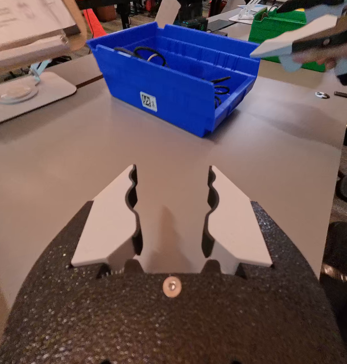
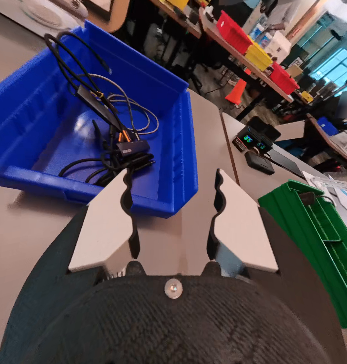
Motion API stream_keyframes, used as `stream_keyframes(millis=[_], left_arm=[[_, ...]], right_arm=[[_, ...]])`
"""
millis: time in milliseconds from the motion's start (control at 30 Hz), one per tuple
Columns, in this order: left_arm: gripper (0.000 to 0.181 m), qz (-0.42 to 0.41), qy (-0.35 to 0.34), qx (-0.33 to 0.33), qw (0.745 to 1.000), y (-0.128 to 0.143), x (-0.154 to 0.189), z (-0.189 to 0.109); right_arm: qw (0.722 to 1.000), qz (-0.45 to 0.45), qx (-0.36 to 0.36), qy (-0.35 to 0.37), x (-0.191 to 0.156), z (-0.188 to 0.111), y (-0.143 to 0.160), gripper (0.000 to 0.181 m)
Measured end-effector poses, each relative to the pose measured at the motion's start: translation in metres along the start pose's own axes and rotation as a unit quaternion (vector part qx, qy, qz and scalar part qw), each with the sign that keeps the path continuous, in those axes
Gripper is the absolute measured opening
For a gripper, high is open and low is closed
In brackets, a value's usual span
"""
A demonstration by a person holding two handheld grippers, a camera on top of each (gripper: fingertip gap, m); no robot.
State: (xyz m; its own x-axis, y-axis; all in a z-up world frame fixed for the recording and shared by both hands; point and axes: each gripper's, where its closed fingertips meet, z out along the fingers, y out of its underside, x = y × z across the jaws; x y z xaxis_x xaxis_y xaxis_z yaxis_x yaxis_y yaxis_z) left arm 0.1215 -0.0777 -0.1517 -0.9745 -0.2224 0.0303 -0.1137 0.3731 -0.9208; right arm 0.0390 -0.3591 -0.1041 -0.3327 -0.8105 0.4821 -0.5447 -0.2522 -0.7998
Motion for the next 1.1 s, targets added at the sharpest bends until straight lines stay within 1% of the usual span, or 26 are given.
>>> stream_keyframes(millis=[33,100,133,200,300,400,500,533,567,600,633,700,733,800,867,967,1033,1100], left_arm=[[0.074,0.005,-0.001,0.001,1.000,-0.010,0.008,0.011],[0.077,0.004,0.005,0.014,1.000,-0.032,0.026,0.036],[0.077,0.003,0.010,0.019,1.000,-0.042,0.035,0.050],[0.080,0.007,0.004,0.023,1.000,-0.057,0.046,0.079],[0.084,0.013,-0.038,0.016,0.999,-0.071,0.047,0.118],[0.088,0.007,-0.074,-0.007,0.997,-0.072,0.047,0.146],[0.087,0.017,-0.101,-0.038,0.994,-0.063,0.044,0.166],[0.082,0.027,-0.115,-0.050,0.992,-0.058,0.039,0.171],[0.072,0.043,-0.134,-0.060,0.988,-0.053,0.031,0.173],[0.066,0.058,-0.138,-0.065,0.987,-0.050,0.027,0.175],[0.062,0.059,-0.131,-0.056,0.988,-0.049,0.025,0.175],[0.031,0.041,-0.132,-0.042,0.990,-0.049,0.014,0.165],[0.022,0.047,-0.144,-0.037,0.988,-0.048,0.003,0.159],[0.010,0.066,-0.172,-0.030,0.982,-0.044,-0.019,0.141],[0.006,0.055,-0.163,-0.019,0.985,-0.037,-0.034,0.123],[0.005,0.036,-0.126,-0.005,0.991,-0.022,-0.045,0.086],[0.005,0.049,-0.113,0.002,0.992,-0.010,-0.048,0.055],[0.005,0.052,-0.109,0.005,0.993,0.004,-0.051,0.022]], right_arm=[[1.000,-0.006,0.007,0.004,0.001,0.001,0.000,0.087],[1.000,-0.014,-0.010,0.021,0.011,0.001,0.005,0.102],[0.999,-0.005,-0.013,0.040,0.020,0.000,0.006,0.104],[0.999,0.007,0.001,0.048,0.027,-0.004,0.005,0.104],[0.999,0.022,0.003,0.037,0.030,-0.006,0.009,0.105],[0.999,0.031,0.009,0.039,0.035,-0.009,0.010,0.104],[0.999,0.041,0.016,0.032,0.035,-0.010,0.007,0.103],[0.999,0.042,0.017,0.029,0.034,-0.011,0.007,0.103],[0.999,0.041,0.019,0.027,0.033,-0.011,0.006,0.103],[0.999,0.040,0.020,0.026,0.032,-0.011,0.005,0.103],[0.999,0.038,0.022,0.024,0.031,-0.011,0.004,0.103],[0.999,0.039,0.029,0.020,0.029,-0.013,0.001,0.103],[0.998,0.042,0.033,0.016,0.029,-0.014,-0.001,0.102],[0.998,0.048,0.047,0.006,0.026,-0.017,-0.007,0.101],[0.996,0.057,0.065,-0.008,0.022,-0.021,-0.015,0.100],[0.993,0.063,0.092,-0.040,0.007,-0.029,-0.031,0.100],[0.989,0.063,0.112,-0.078,-0.013,-0.037,-0.046,0.101],[0.978,0.065,0.140,-0.138,-0.046,-0.051,-0.069,0.103]])
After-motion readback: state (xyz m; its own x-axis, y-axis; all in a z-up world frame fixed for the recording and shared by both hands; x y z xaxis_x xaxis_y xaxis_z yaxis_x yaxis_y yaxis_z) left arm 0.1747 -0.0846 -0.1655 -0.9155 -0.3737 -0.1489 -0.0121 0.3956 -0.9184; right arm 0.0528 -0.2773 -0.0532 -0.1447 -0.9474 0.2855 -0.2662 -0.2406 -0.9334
